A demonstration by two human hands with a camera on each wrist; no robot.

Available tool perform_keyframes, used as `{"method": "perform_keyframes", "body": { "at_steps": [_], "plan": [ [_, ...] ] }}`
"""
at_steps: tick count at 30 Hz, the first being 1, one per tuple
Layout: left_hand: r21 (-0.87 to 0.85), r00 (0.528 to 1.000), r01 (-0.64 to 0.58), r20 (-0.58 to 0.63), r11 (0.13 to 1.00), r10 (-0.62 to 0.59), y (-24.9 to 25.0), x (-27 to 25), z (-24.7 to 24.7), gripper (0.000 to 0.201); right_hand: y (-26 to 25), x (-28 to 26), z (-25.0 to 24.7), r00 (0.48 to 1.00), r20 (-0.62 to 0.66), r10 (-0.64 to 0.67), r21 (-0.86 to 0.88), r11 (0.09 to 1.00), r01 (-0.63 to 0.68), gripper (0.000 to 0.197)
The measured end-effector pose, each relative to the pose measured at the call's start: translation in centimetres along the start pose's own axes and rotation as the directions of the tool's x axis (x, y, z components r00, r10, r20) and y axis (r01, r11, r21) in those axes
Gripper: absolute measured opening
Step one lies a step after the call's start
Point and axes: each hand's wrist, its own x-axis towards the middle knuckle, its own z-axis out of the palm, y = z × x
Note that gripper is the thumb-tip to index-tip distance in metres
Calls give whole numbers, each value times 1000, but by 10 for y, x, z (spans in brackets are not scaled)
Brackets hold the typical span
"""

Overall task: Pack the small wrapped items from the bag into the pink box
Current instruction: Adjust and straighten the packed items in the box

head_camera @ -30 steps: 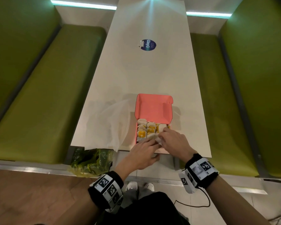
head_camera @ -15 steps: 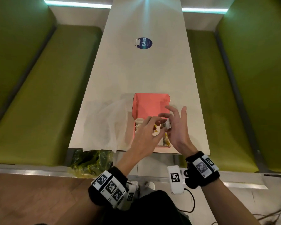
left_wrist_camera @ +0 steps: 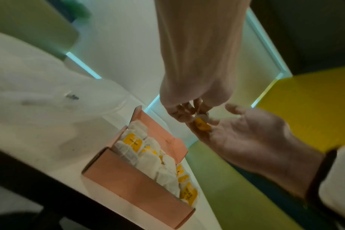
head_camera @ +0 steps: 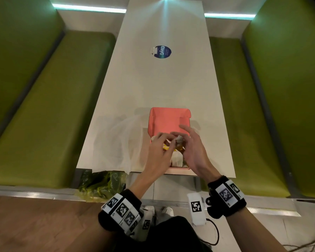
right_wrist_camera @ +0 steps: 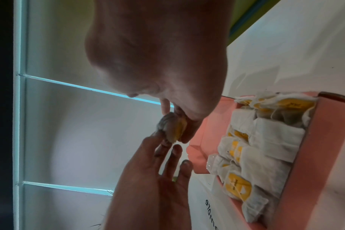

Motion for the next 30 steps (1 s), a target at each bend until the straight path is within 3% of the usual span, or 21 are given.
{"method": "perform_keyframes", "body": {
  "at_steps": [5,9,12,17,21,23,25,30],
  "plan": [
    [-467,954,261,-8,845,-299,11,5,-7,11,2,-2,-5,1000,15,-2,-39,999,2,25],
    [-615,912,331,15,715,-409,11,6,-9,10,7,-1,-5,997,-35,-72,-170,983,65,22],
    [-651,909,341,43,678,-416,10,3,-10,15,7,-1,-1,989,-61,-136,-231,966,119,17],
    [-541,938,317,57,779,-342,8,2,-17,16,-2,-1,-5,975,6,-224,-416,886,206,23],
    [-407,946,309,230,860,-231,3,7,-29,31,-18,2,-14,958,236,-161,-691,665,283,31],
    [-352,940,286,286,891,-188,0,9,-32,30,-27,2,-16,952,276,-132,-742,600,298,34],
    [-293,945,248,283,923,-164,-1,8,-33,24,-34,1,-16,949,273,-160,-747,586,314,37],
    [-249,965,181,233,952,-122,-1,6,-31,12,-36,0,-11,943,225,-246,-654,679,333,39]
  ]
}}
